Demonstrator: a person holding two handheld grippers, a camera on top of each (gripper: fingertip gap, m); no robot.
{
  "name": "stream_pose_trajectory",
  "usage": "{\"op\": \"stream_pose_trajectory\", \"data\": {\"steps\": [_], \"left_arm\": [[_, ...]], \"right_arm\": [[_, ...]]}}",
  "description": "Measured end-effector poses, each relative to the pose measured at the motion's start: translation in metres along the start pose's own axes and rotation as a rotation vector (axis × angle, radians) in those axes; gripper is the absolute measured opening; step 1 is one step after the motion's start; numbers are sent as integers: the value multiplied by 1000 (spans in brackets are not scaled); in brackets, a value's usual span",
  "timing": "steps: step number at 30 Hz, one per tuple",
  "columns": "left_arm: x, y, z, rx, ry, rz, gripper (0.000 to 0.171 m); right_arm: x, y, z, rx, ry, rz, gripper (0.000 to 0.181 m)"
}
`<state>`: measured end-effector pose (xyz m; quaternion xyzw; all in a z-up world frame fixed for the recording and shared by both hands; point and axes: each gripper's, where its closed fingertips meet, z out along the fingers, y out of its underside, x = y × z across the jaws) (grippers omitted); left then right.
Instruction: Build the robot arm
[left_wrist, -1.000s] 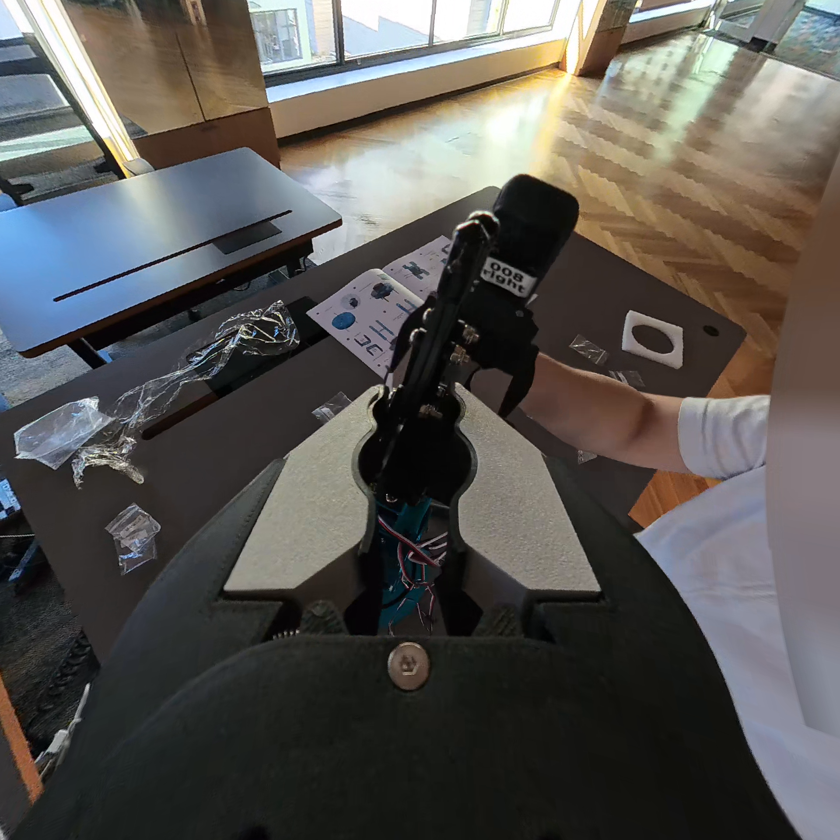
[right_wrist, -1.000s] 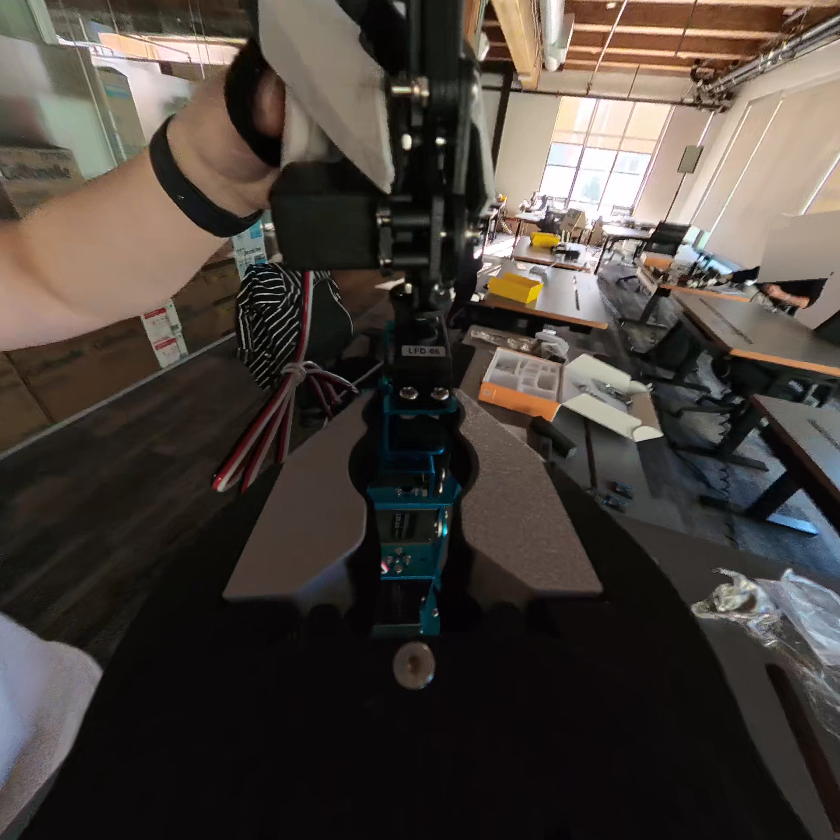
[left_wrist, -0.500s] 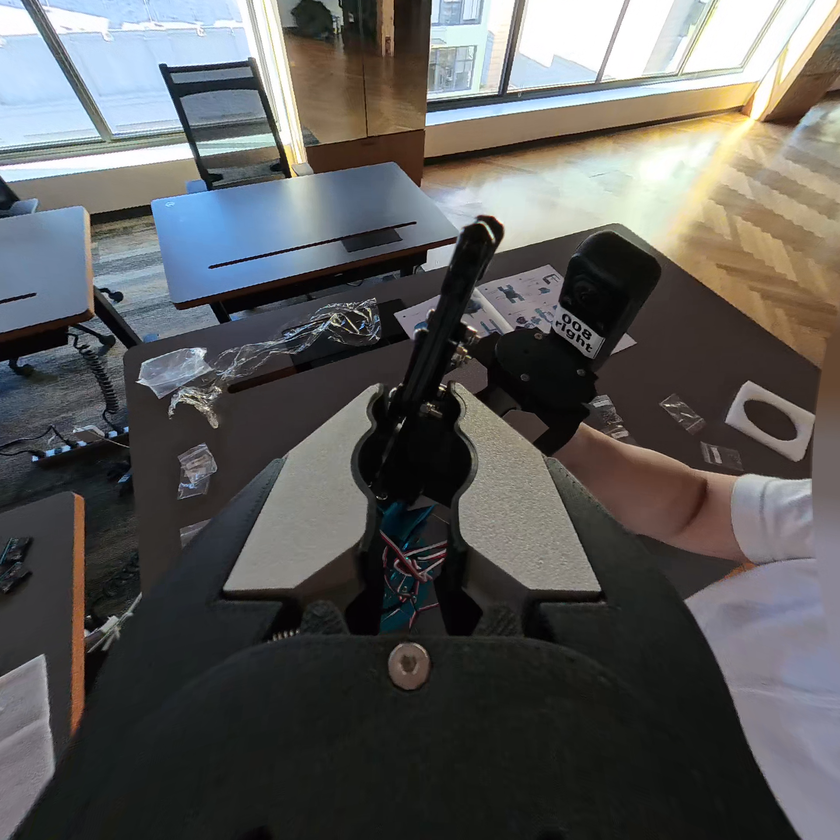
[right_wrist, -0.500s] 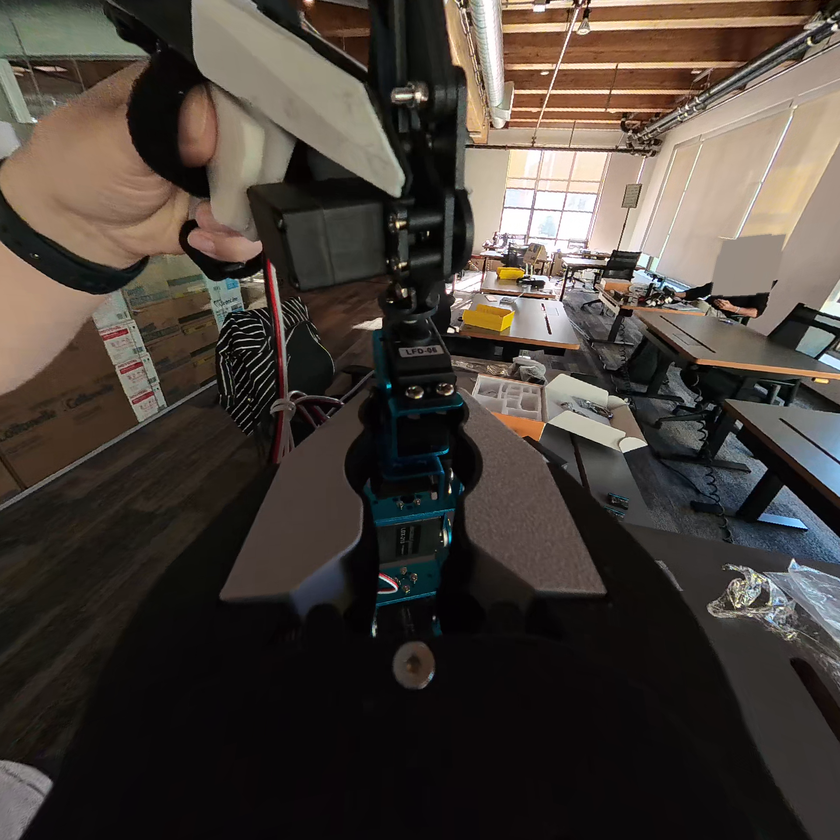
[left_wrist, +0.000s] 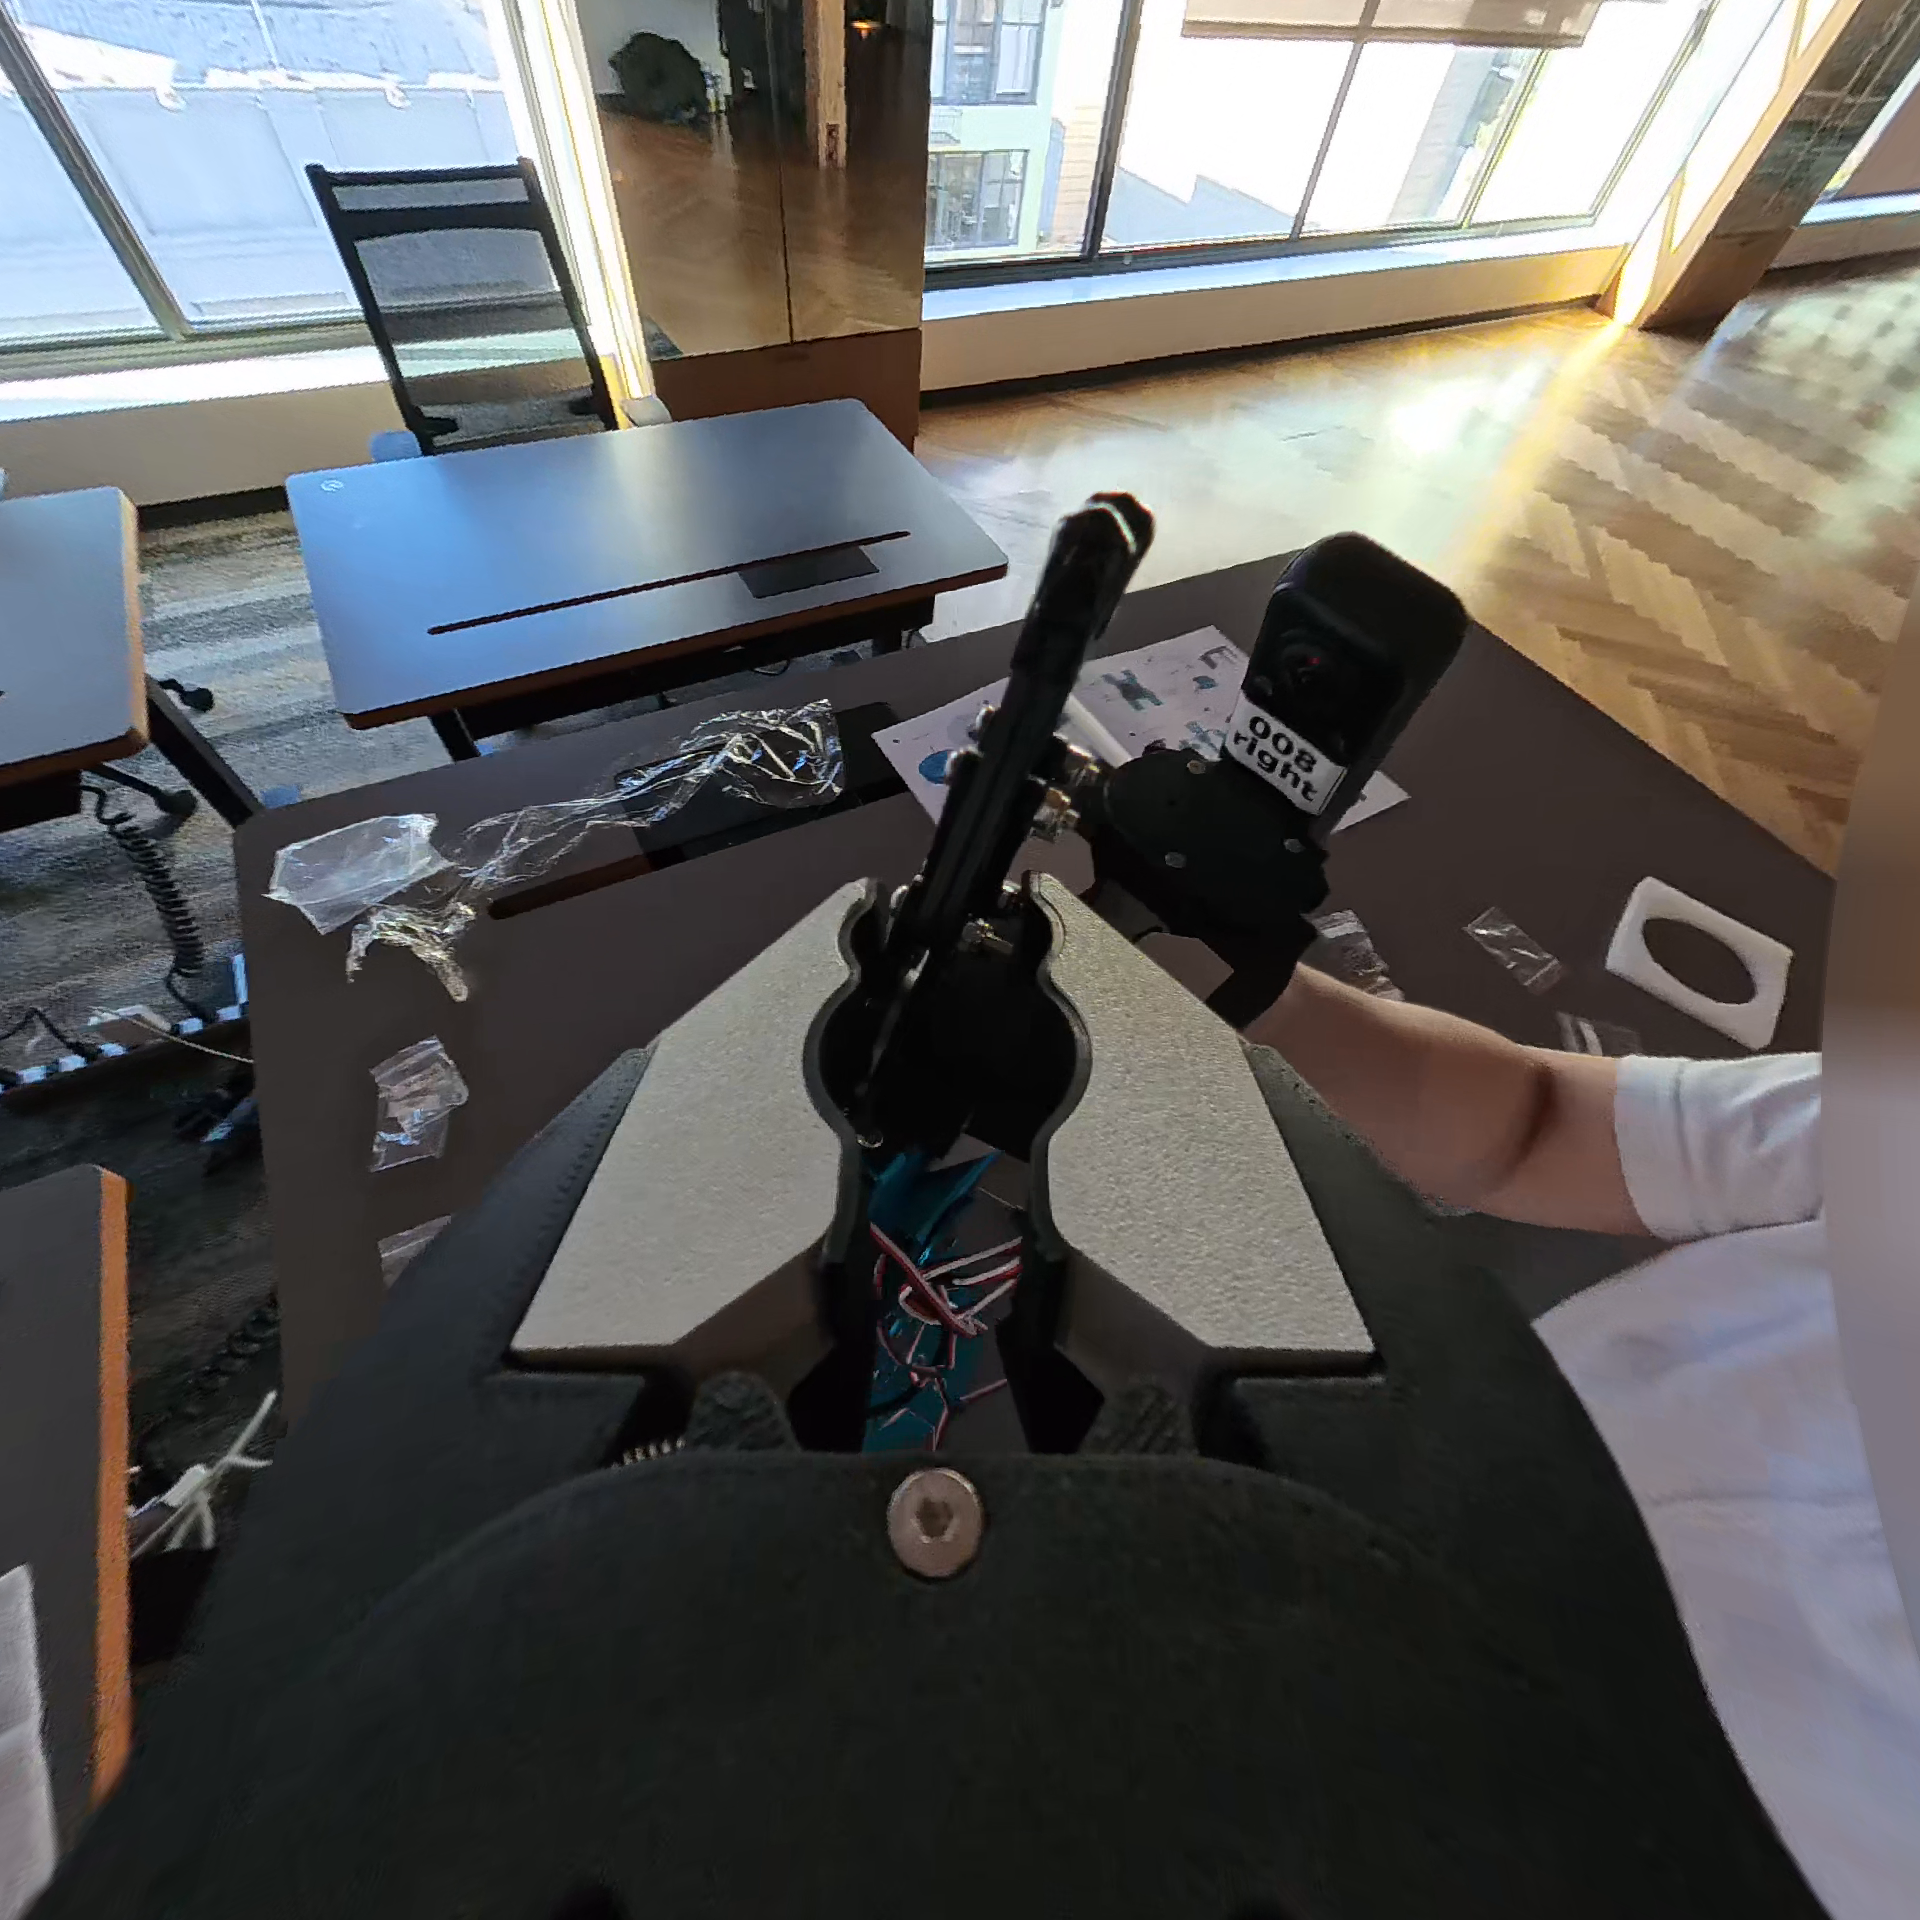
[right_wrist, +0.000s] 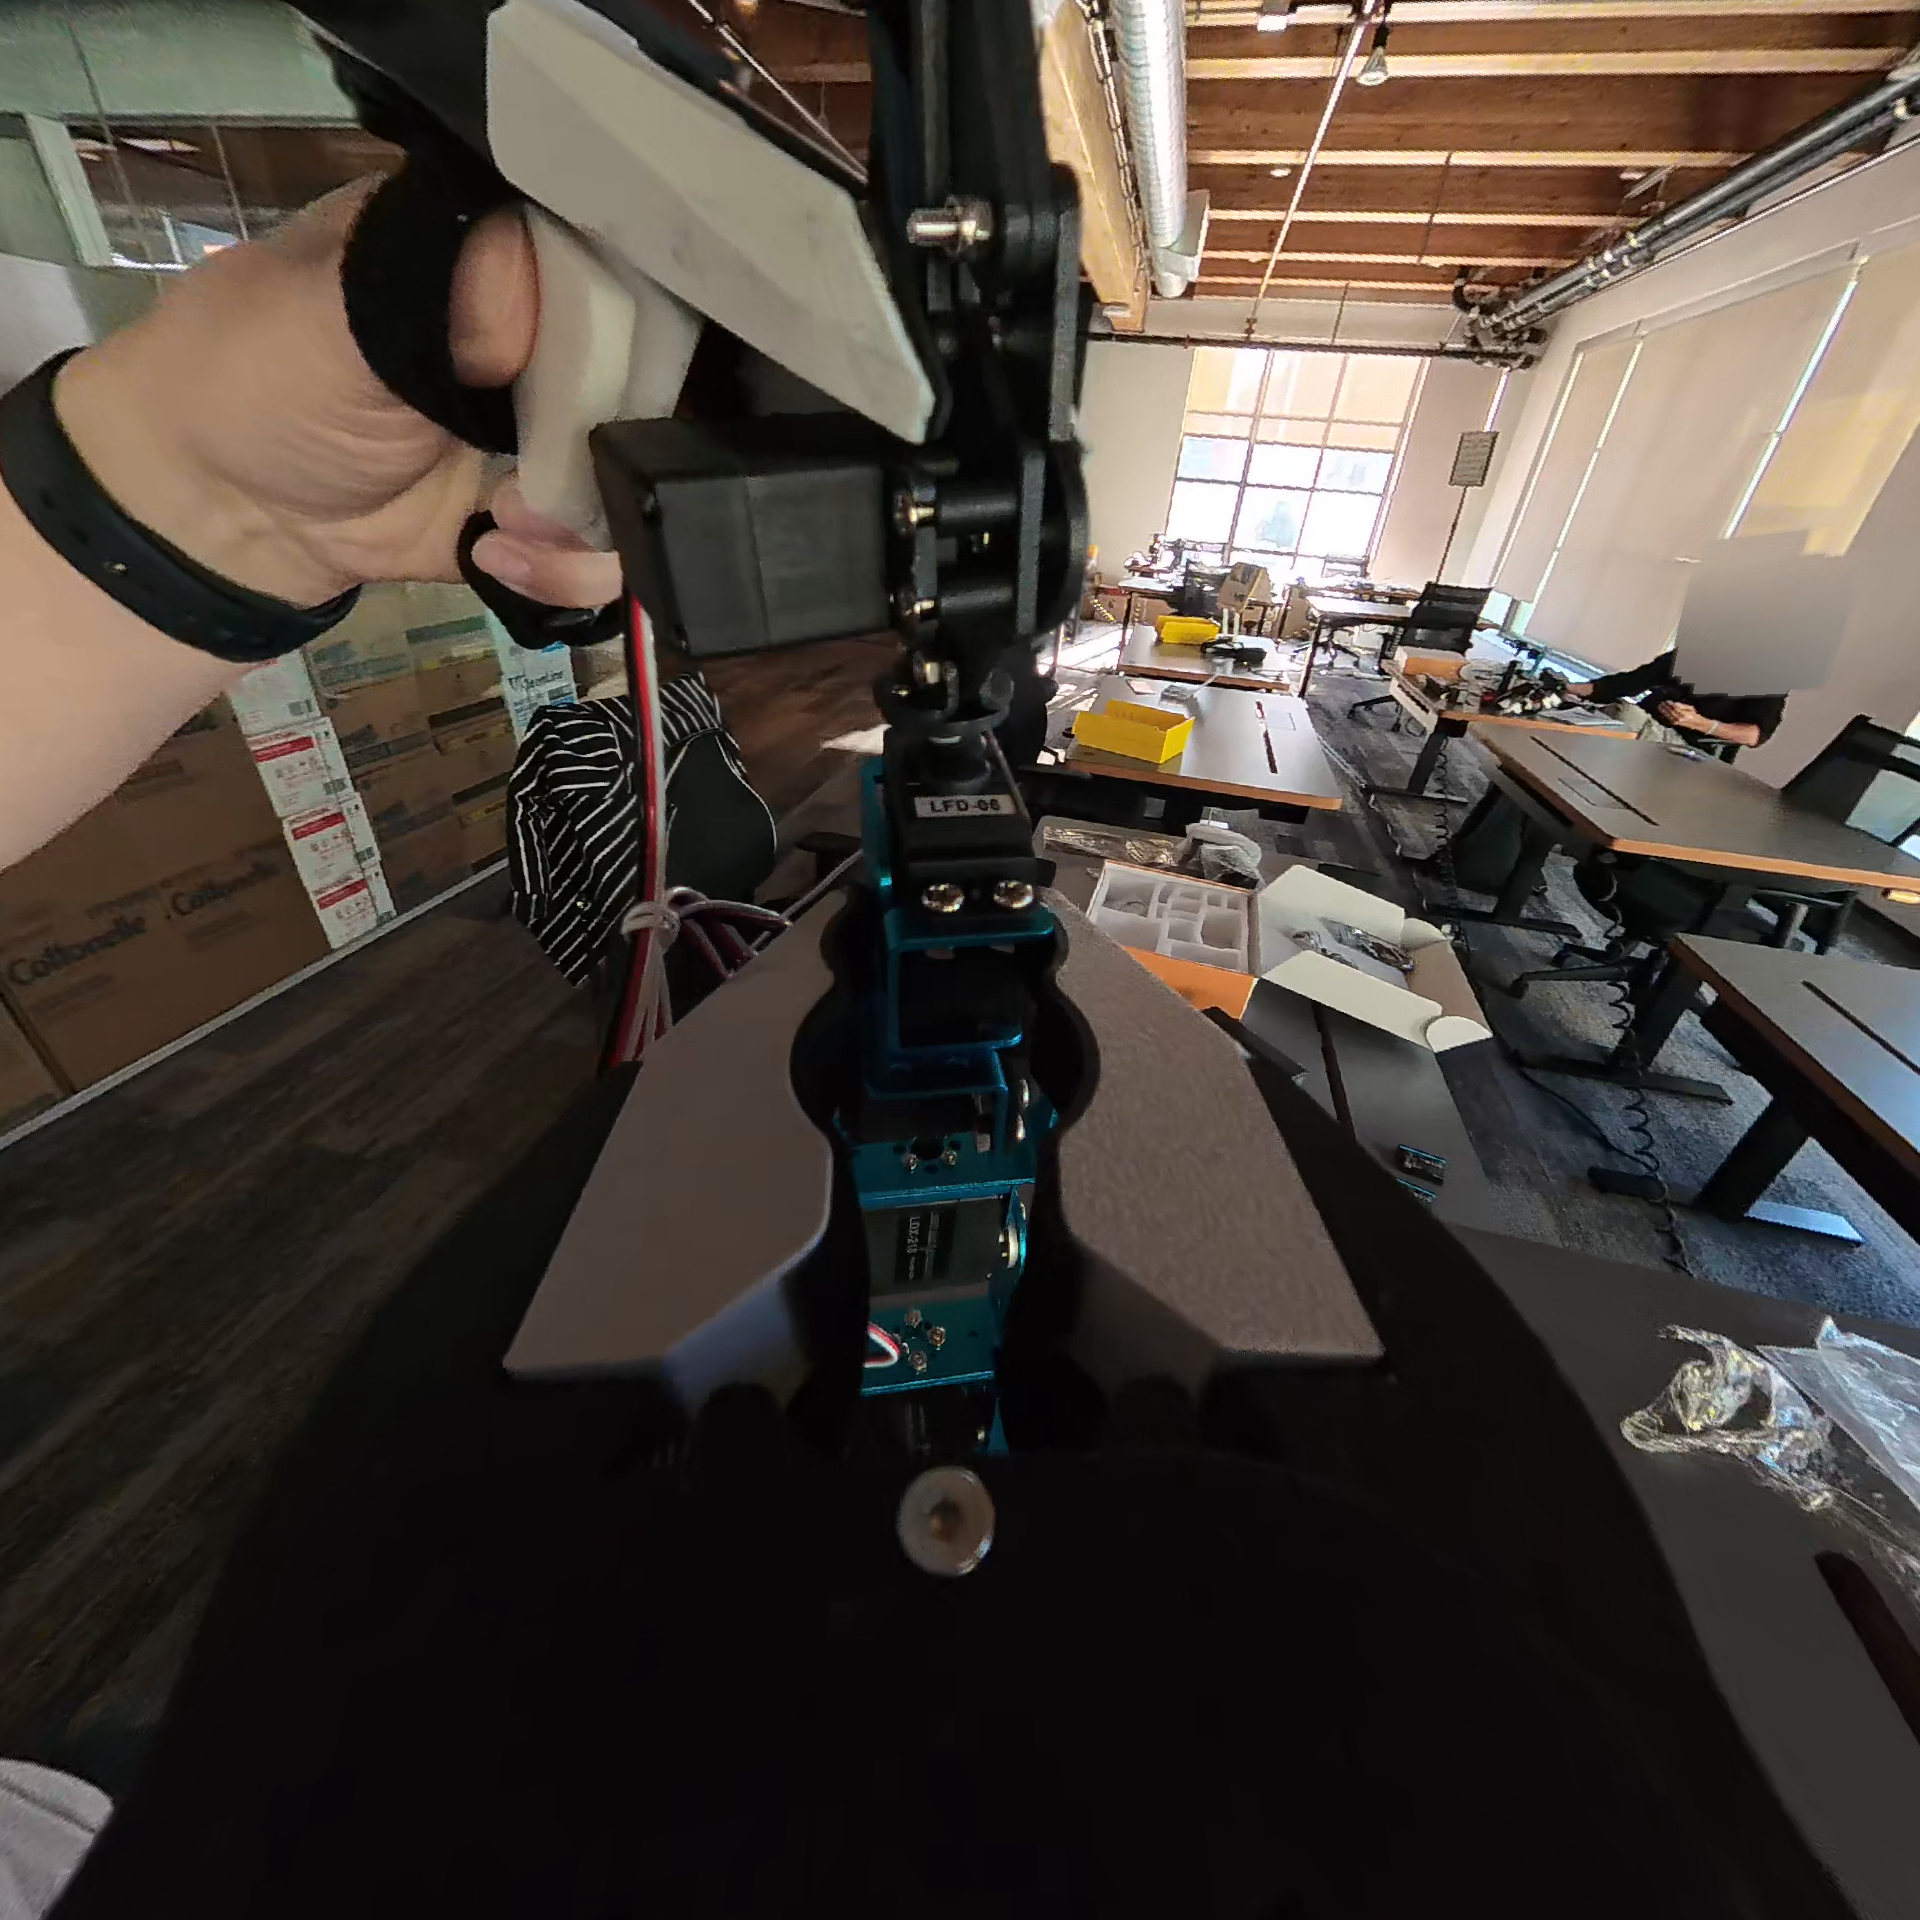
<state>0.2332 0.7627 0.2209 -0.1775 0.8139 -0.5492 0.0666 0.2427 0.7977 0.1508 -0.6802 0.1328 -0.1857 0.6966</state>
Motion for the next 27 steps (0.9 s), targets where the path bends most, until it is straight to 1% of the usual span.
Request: {"op": "stream_pose_trajectory", "data": {"steps": [6, 10, 15, 18, 19, 20, 22, 23, 24, 27], "left_arm": [[1, -1, -1, 28, -69, -34, 24], [2, -1, -2, 38, -91, -42, 24], [-1, -1, -6, 50, -86, -60, 24], [-1, -2, -9, 77, -43, -57, 25], [-1, -4, -11, 96, -31, -57, 26], [-1, -8, -15, 129, -16, -54, 30], [-2, -17, -29, 223, 16, -56, 48], [-4, -18, -38, 263, 24, -57, 53], [-8, -15, -47, 295, 28, -56, 54], [-21, 3, -73, 428, 85, -98, 60]], "right_arm": [[0, 0, 0, -21, 38, 26, 30], [-1, 0, 1, -31, 52, 33, 30], [-2, 0, 5, -35, 81, 33, 32], [-3, -1, 4, -25, 60, 45, 32], [-2, -1, 4, -30, 62, 35, 31], [-1, -1, 3, -36, 70, 20, 37], [-1, -1, 1, -57, 72, 12, 63], [-1, -3, -1, -67, 71, 10, 63], [1, -5, -5, -73, 84, 10, 63], [4, -22, -21, -44, 121, 34, 63]]}}
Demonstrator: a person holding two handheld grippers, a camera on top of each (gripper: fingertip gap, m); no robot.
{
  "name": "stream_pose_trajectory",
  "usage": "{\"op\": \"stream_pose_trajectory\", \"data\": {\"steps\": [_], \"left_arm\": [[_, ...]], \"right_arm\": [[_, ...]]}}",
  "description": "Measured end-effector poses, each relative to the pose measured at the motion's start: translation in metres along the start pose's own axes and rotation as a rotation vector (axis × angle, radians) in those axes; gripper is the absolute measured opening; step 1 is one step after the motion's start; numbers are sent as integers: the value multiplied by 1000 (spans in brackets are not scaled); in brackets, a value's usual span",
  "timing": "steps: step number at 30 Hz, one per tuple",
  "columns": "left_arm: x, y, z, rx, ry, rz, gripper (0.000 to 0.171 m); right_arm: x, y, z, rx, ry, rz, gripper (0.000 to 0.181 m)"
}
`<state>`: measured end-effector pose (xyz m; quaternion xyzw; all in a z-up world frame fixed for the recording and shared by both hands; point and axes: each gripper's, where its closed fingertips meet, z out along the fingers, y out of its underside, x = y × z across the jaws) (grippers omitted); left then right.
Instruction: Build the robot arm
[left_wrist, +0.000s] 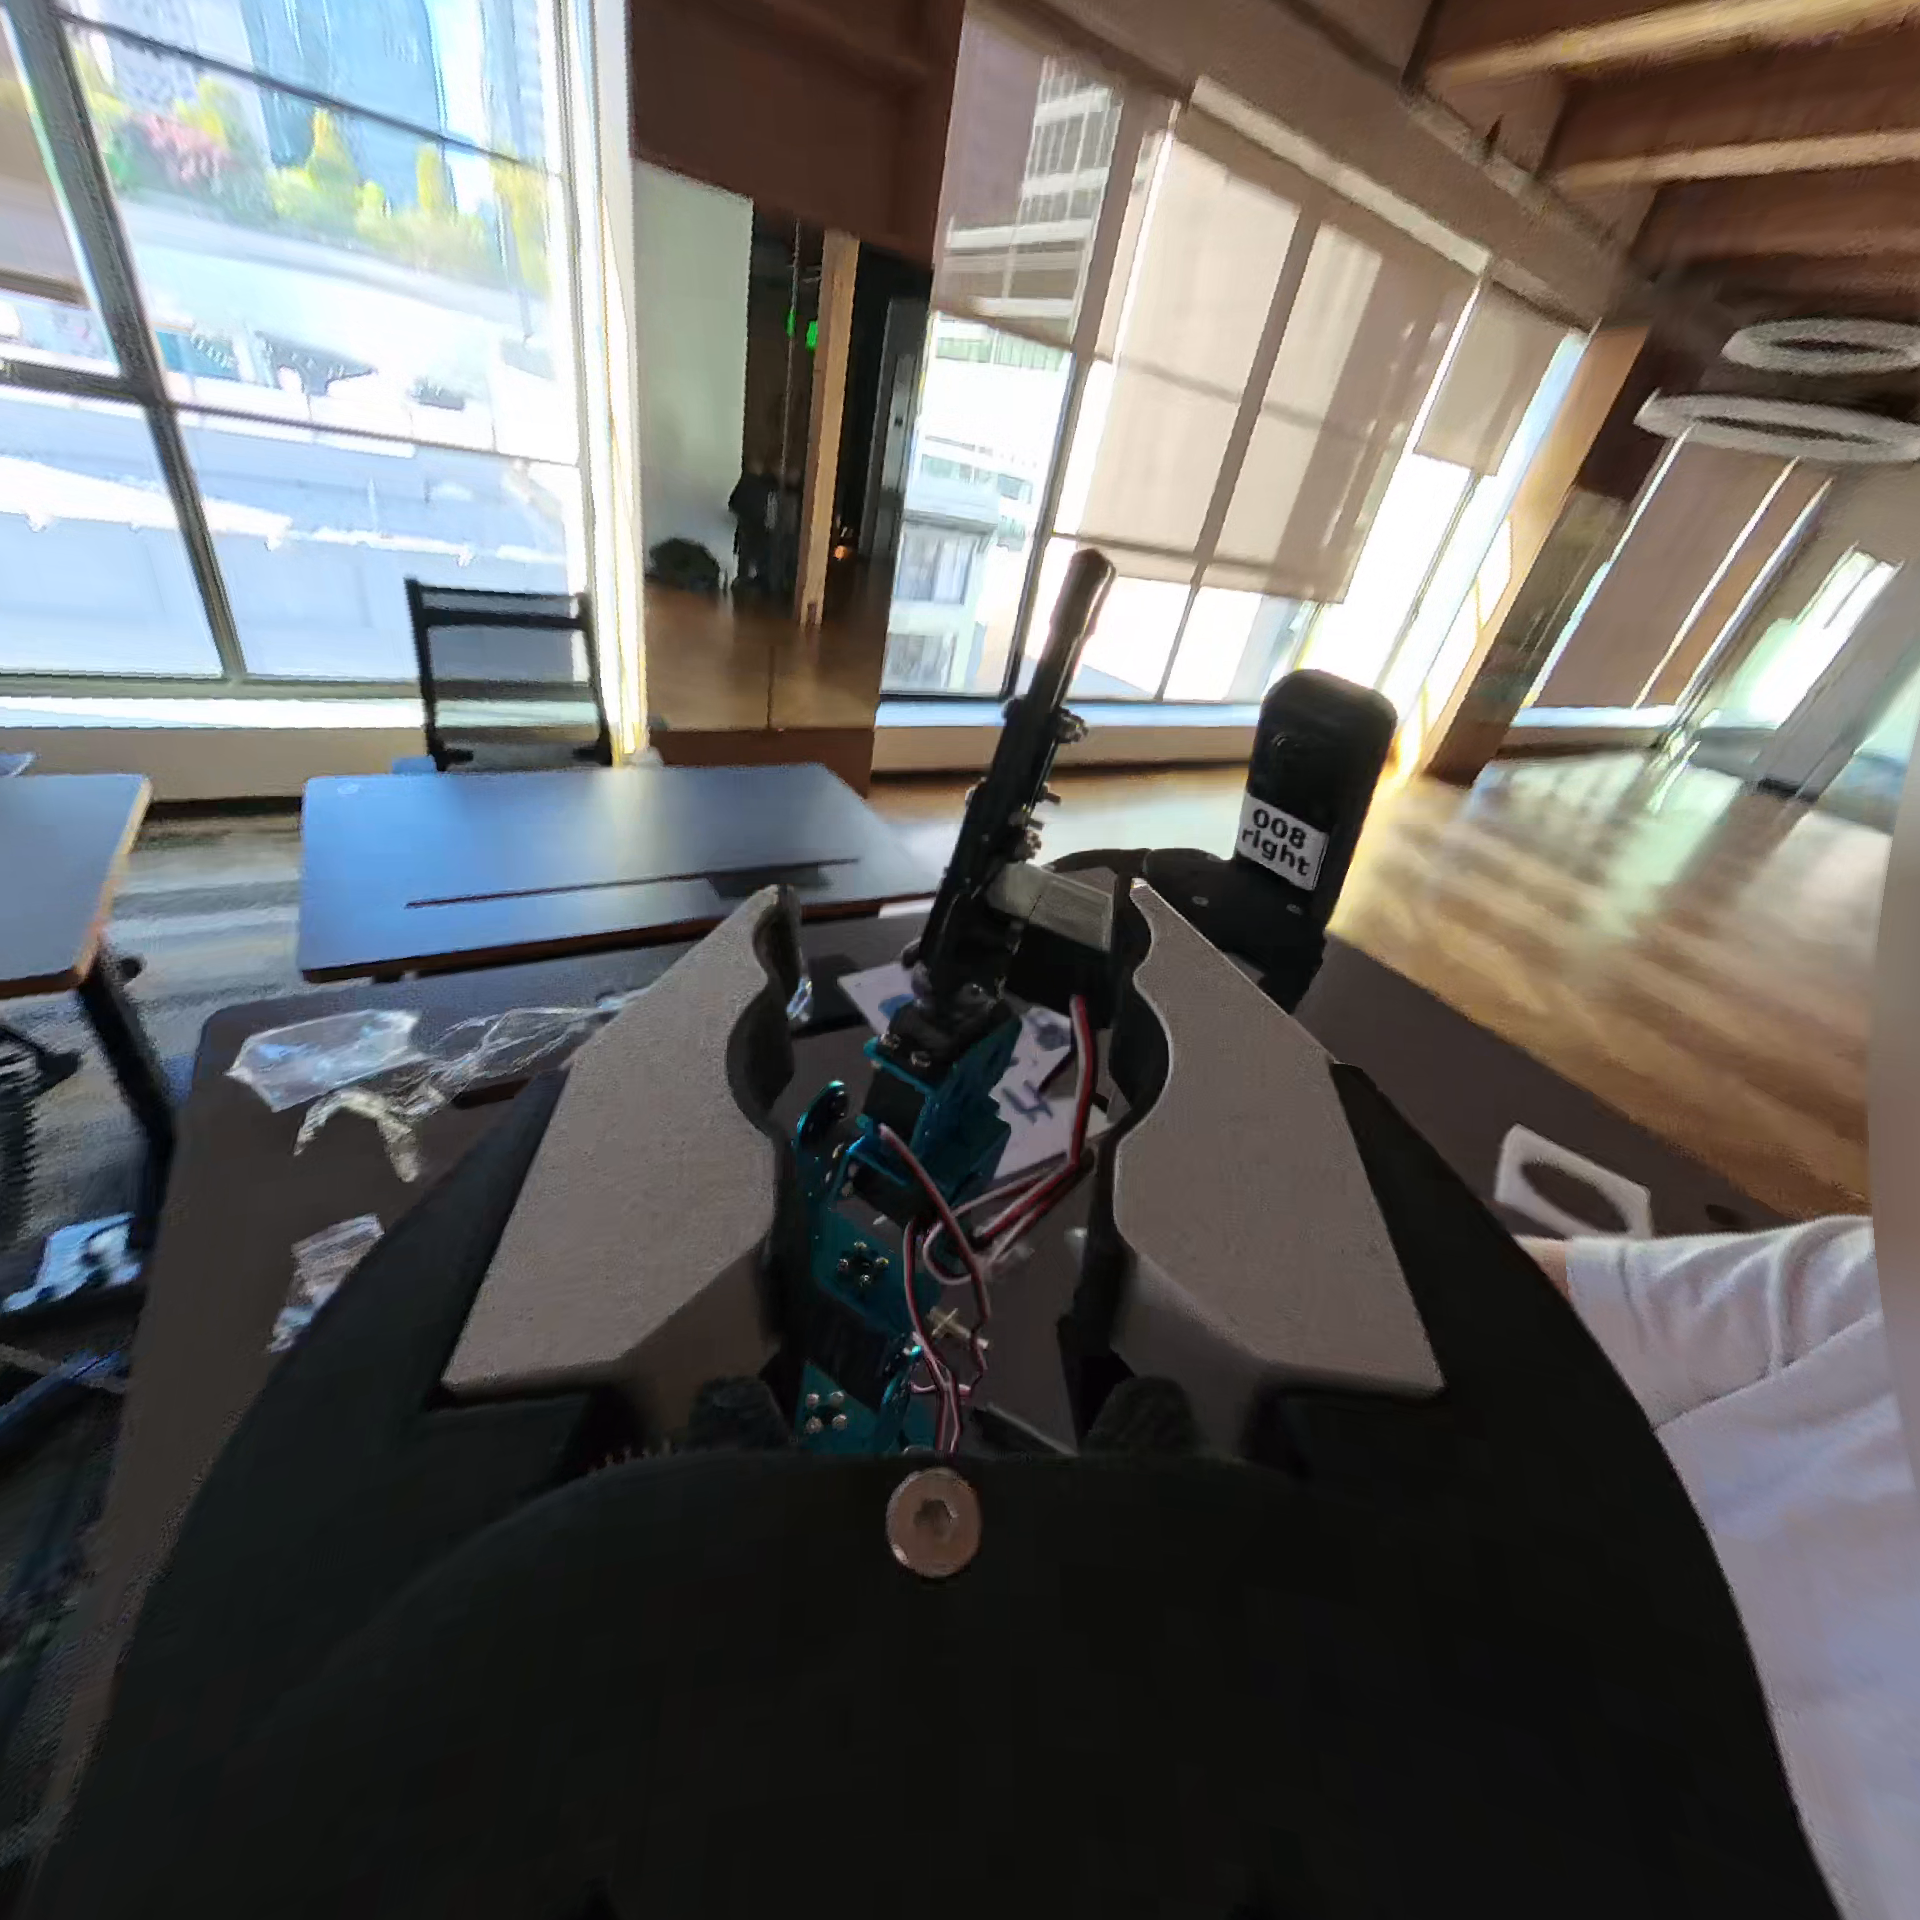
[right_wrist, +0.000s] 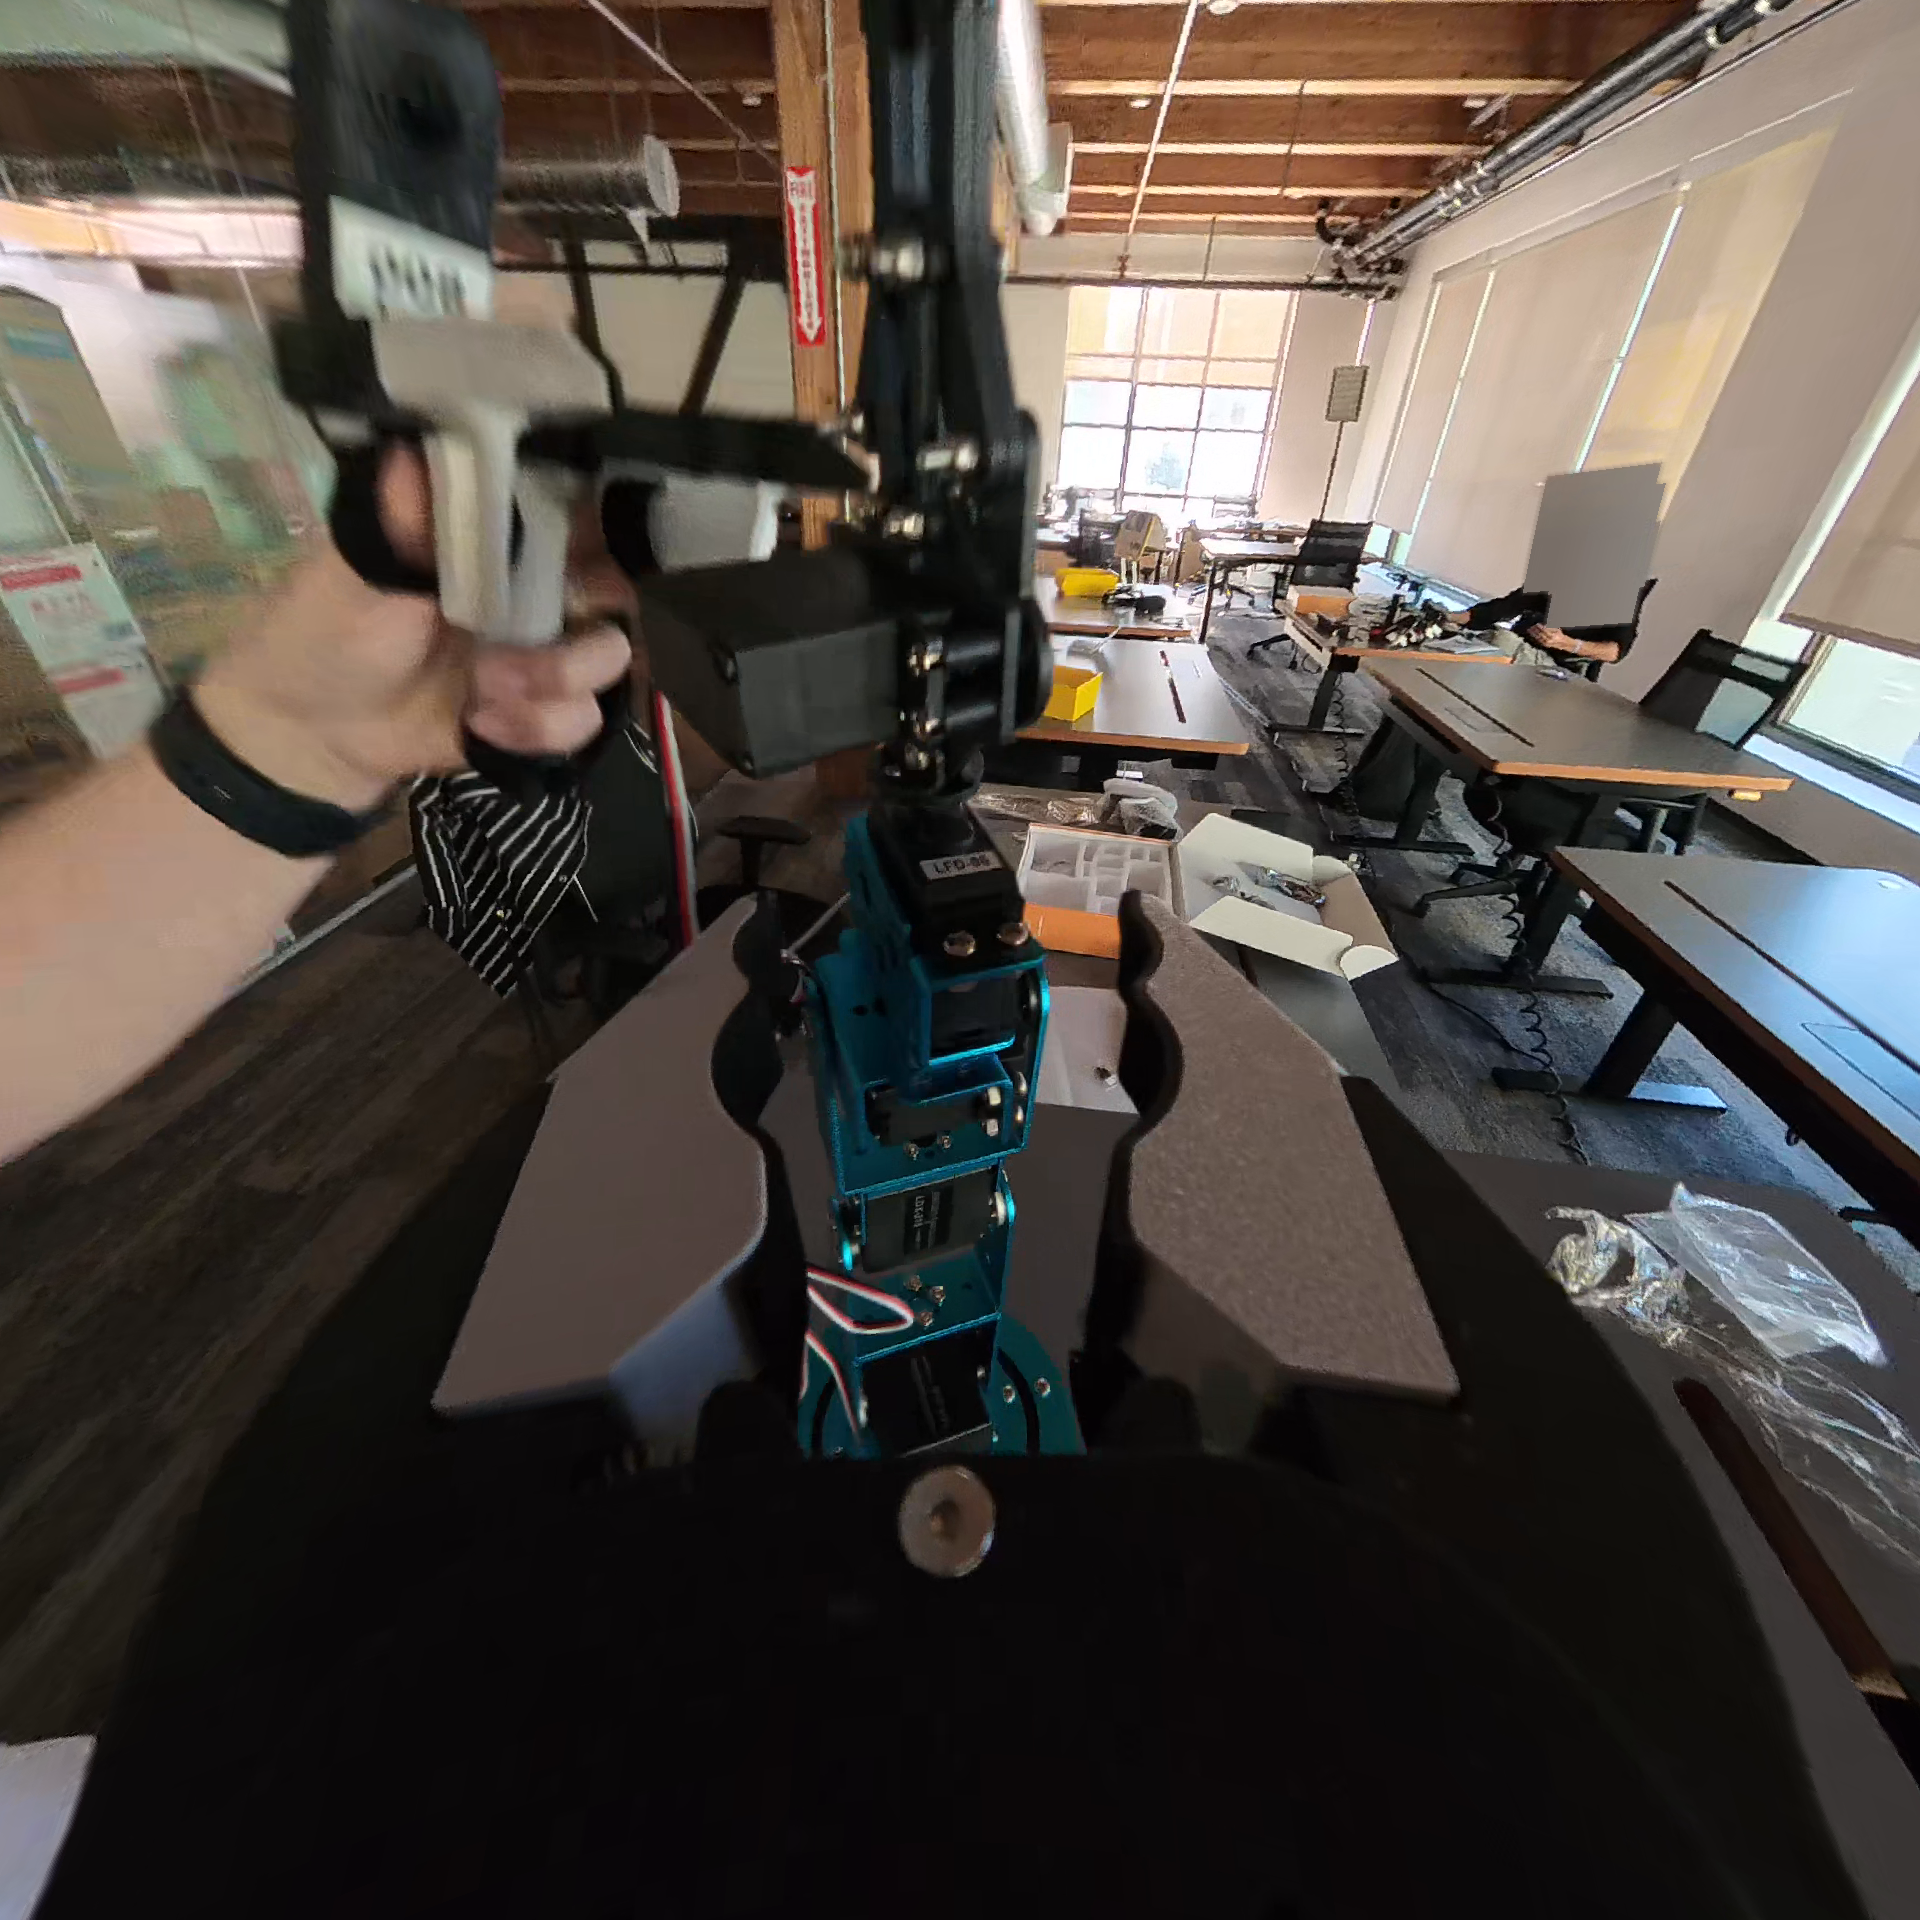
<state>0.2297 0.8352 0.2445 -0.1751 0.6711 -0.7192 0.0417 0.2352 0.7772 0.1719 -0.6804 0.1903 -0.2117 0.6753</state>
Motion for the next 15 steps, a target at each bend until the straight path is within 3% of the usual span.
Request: {"op": "stream_pose_trajectory", "data": {"steps": [3, 7, 15], "left_arm": [[-27, 21, -21, 84, 32, -53, 62], [-54, 60, -12, 62, 102, -1, 66], [-36, 80, 34, 53, 450, 163, 67]], "right_arm": [[-3, -13, -21, -13, 70, 27, 64], [-13, -39, -39, 7, 269, 34, 63], [-26, -93, -12, 38, 706, -28, 75]]}}
